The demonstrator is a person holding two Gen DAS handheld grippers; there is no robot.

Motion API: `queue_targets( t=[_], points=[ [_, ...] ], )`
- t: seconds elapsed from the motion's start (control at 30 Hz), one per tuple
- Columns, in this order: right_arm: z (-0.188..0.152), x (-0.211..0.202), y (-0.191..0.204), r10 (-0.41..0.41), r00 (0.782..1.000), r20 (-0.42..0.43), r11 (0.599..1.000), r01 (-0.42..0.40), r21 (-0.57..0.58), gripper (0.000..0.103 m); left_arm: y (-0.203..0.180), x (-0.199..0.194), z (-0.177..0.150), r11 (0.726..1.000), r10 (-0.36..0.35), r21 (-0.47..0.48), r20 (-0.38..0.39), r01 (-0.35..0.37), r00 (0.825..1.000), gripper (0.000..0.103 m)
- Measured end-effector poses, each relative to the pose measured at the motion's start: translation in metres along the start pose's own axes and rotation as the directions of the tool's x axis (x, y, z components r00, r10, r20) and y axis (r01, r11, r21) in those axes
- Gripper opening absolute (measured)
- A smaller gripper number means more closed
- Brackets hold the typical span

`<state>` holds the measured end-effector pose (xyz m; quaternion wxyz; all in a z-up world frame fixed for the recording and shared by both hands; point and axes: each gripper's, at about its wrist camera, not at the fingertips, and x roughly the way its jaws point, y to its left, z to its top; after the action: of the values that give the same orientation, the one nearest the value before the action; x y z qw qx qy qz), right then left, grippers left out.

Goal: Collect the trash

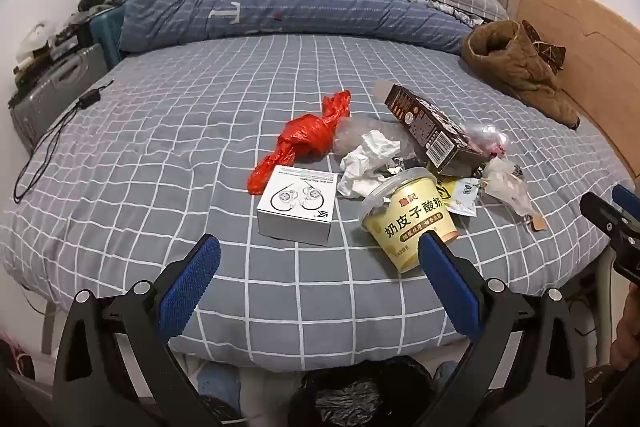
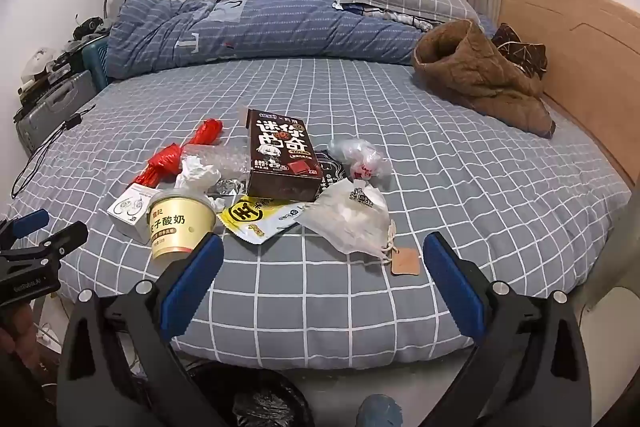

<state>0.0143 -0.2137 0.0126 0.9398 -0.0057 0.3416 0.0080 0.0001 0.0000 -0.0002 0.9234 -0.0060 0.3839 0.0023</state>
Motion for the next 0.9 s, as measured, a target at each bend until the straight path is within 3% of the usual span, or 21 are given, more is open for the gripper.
queue_targets(
  t=[0.9],
  points=[
    [0.002,0.008,0.010,-0.007,1.000,0.005,1.000,0.007,-0.010,0.096,0.008,0.005,0.002,1.000,0.001,-0.022,-0.010,-0.001,1.000,0.097]
  ],
)
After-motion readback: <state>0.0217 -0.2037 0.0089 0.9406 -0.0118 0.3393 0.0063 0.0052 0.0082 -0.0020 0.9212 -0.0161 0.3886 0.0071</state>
